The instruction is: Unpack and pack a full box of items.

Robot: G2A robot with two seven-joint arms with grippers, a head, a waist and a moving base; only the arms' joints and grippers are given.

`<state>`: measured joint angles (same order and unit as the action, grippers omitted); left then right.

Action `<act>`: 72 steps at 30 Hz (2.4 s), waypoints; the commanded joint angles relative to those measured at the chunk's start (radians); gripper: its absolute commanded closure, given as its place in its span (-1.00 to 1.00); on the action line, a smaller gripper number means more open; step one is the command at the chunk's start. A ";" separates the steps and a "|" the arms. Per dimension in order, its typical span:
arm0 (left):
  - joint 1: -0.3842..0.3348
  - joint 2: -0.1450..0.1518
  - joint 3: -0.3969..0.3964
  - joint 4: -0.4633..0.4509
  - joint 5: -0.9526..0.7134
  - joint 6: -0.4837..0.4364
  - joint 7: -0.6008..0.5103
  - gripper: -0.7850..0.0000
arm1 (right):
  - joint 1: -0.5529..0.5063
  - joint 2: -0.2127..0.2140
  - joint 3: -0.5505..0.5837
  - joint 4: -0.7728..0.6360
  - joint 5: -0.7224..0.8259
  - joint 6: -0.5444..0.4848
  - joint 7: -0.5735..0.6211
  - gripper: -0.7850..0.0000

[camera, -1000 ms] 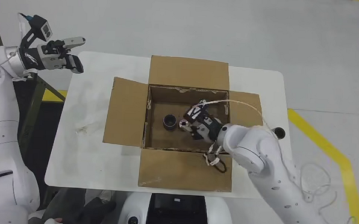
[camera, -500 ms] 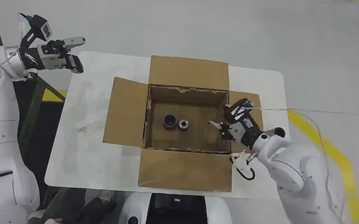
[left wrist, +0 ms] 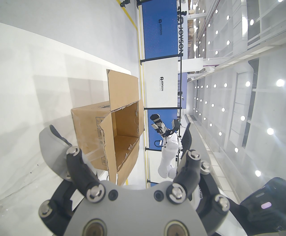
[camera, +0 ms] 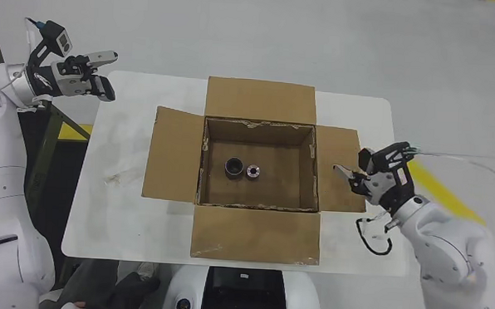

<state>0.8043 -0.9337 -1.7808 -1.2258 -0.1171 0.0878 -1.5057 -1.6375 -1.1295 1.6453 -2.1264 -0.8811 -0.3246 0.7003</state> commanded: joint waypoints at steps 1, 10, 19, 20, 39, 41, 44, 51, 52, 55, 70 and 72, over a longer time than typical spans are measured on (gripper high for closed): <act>0.000 0.000 0.000 0.000 0.000 0.000 0.000 -1.00 | -0.011 0.002 0.025 0.022 0.017 -0.002 -0.011 -0.31; 0.000 0.000 0.000 0.000 0.000 0.000 0.000 -1.00 | -0.050 0.010 0.112 0.101 0.042 0.003 -0.033 -0.28; 0.000 0.000 0.000 0.000 0.000 0.000 0.000 -1.00 | -0.044 0.017 0.148 0.198 0.026 0.024 -0.022 -0.30; 0.000 0.000 0.000 0.000 0.000 0.000 0.000 -1.00 | -0.042 0.018 0.151 0.210 0.024 0.028 -0.024 -0.30; 0.000 0.000 0.000 0.000 0.000 0.000 0.000 -1.00 | 0.043 0.023 0.092 0.404 -0.037 0.089 -0.031 -0.59; 0.000 0.000 0.000 0.000 0.000 0.000 0.000 -1.00 | 0.054 0.023 0.085 0.424 -0.039 0.096 -0.030 -0.58; 0.000 0.000 0.000 0.000 0.000 0.000 0.000 -1.00 | 0.071 0.024 0.072 0.454 -0.041 0.102 -0.031 -0.58; 0.000 0.000 0.000 0.000 0.000 0.000 0.000 -1.00 | 0.089 0.024 0.055 0.486 -0.046 0.117 -0.039 -0.47; 0.000 0.000 0.000 0.000 0.000 0.000 0.000 -1.00 | 0.088 0.024 0.050 0.487 -0.048 0.115 -0.036 -0.43; 0.000 0.000 0.000 0.000 0.000 0.000 0.000 -1.00 | 0.093 0.024 0.039 0.496 -0.051 0.119 -0.038 -0.36; 0.000 0.000 0.000 0.000 0.000 0.000 0.000 -1.00 | 0.116 0.025 -0.005 0.513 -0.094 0.165 -0.035 -0.18; 0.000 0.000 0.000 0.000 0.000 0.000 0.000 -1.00 | 0.118 0.025 -0.007 0.515 -0.094 0.166 -0.036 -0.19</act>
<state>0.8043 -0.9337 -1.7808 -1.2258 -0.1171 0.0878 -1.5057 -1.5201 -1.1048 1.6384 -1.6123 -0.9759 -0.1586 0.6651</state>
